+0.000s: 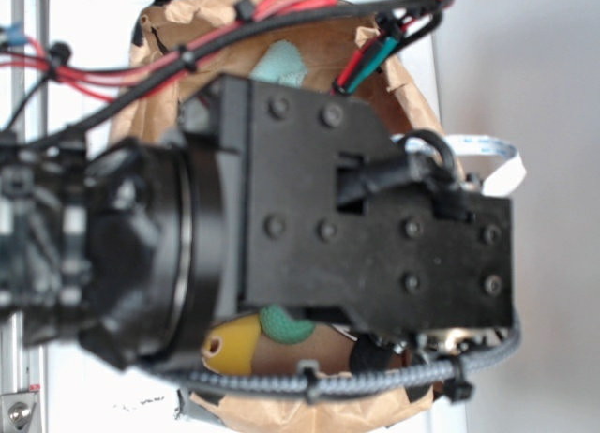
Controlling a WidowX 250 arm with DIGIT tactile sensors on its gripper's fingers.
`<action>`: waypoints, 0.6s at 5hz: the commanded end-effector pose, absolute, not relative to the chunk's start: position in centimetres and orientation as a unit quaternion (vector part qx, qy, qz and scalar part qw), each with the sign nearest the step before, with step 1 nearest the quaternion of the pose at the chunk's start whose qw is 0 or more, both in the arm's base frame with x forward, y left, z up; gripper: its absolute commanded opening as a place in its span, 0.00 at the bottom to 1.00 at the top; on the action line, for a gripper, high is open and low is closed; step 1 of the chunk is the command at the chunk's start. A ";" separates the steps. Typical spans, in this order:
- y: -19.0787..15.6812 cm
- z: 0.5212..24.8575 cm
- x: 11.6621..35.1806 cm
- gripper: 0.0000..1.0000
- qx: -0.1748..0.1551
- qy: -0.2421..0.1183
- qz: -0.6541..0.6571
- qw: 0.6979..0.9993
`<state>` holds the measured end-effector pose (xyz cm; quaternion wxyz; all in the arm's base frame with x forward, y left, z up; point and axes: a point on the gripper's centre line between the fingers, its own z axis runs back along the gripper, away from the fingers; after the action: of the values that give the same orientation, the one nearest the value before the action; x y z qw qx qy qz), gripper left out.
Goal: Grab the green ball.
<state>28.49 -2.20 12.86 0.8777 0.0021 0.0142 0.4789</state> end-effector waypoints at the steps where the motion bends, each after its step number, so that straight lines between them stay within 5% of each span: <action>1: -1.9 14.5 28.8 1.00 -0.013 -0.011 0.478 0.878; 3: -2.3 13.0 28.8 1.00 -0.007 -0.025 0.486 0.873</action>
<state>28.91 -2.51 11.96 0.8733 -0.0005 -0.0071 0.4871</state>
